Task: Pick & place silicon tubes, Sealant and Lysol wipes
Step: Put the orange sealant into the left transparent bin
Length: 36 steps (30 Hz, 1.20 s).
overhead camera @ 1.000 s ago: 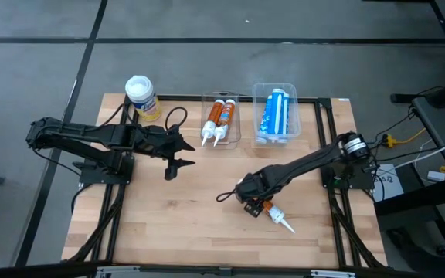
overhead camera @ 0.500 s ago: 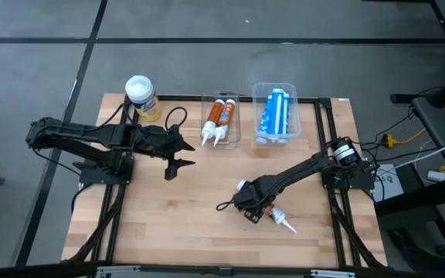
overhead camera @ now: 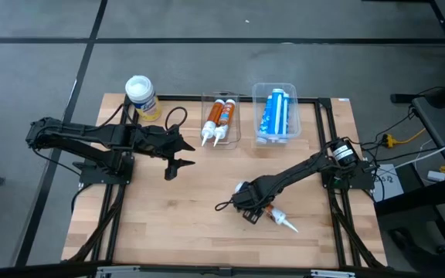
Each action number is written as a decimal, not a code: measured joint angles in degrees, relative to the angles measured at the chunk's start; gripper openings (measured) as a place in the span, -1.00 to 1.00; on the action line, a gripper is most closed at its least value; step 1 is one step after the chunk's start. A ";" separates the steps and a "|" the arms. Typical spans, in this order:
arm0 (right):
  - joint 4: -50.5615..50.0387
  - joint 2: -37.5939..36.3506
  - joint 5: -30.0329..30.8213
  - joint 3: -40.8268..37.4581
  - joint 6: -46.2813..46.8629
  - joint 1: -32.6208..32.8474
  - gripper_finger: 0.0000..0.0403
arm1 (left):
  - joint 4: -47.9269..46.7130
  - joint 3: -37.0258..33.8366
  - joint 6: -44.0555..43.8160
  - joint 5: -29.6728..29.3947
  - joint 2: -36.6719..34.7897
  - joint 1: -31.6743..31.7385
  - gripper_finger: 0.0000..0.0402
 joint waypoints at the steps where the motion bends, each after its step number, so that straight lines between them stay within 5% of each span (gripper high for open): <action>1: 0.02 0.00 -0.27 0.00 -0.02 0.00 0.05 | 0.00 0.00 0.00 0.00 0.00 0.01 0.12; 8: -4.01 -0.82 -3.73 3.08 -1.90 0.12 0.05 | 0.00 0.00 0.02 -0.02 0.00 0.02 0.12; 18: -24.90 -3.84 -1.73 20.58 -10.21 1.71 0.04 | -1.37 0.00 1.38 0.07 0.05 0.70 0.12; 27: -31.22 -8.75 -0.20 31.23 -10.42 1.84 0.04 | -3.72 0.04 9.17 5.04 2.29 5.99 0.13; 36: -31.84 -15.10 1.73 32.35 -3.99 1.55 0.04 | -9.79 4.07 22.66 7.12 10.26 11.47 0.13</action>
